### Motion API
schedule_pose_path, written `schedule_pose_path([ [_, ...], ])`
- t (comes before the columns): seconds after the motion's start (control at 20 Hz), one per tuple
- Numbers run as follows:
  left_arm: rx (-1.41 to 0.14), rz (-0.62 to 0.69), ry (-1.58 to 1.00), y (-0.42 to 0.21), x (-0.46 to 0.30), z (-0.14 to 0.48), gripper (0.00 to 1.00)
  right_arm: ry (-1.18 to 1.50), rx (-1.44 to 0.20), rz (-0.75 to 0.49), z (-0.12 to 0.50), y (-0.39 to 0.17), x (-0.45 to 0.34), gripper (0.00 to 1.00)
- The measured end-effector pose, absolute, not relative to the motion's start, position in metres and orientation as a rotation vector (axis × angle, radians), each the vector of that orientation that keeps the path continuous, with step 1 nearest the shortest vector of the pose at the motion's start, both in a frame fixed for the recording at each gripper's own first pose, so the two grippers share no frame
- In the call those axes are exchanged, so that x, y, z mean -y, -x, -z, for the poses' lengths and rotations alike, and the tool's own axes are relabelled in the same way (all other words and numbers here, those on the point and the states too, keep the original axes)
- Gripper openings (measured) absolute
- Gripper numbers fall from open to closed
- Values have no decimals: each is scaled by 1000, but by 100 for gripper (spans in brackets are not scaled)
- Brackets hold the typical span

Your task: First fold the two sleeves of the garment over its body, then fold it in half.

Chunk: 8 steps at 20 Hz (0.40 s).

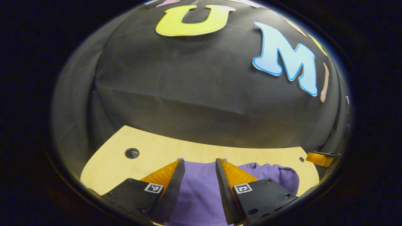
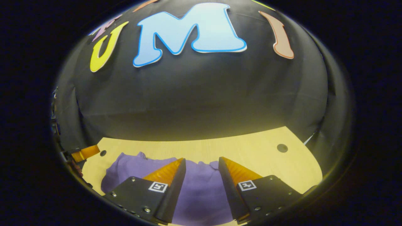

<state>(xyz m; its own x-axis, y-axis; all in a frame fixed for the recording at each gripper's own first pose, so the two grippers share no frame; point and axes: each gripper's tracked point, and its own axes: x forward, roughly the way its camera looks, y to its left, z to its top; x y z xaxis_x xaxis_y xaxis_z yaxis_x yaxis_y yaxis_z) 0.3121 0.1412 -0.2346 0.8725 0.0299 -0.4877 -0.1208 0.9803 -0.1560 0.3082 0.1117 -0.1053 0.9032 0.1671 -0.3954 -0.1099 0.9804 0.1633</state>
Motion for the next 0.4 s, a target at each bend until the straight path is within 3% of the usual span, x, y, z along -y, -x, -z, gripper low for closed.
schedule_pose_path([
  [0.05, -495, -77, 180, -309, -140, 229, 72, -122, -405, -149, 100, -304, -113, 71],
  [0.15, -476, -72, 164, -304, -136, 219, 79, -85, -378, -149, 89, -296, -113, 94],
  [0.2, -464, -67, 157, -301, -133, 212, 80, -70, -365, -147, 84, -292, -112, 95],
  [0.25, -453, -63, 149, -297, -130, 207, 89, -59, -352, -146, 78, -287, -110, 95],
  [0.4, -414, -57, 131, -285, -121, 187, 99, -34, -310, -140, 60, -271, -106, 98],
])
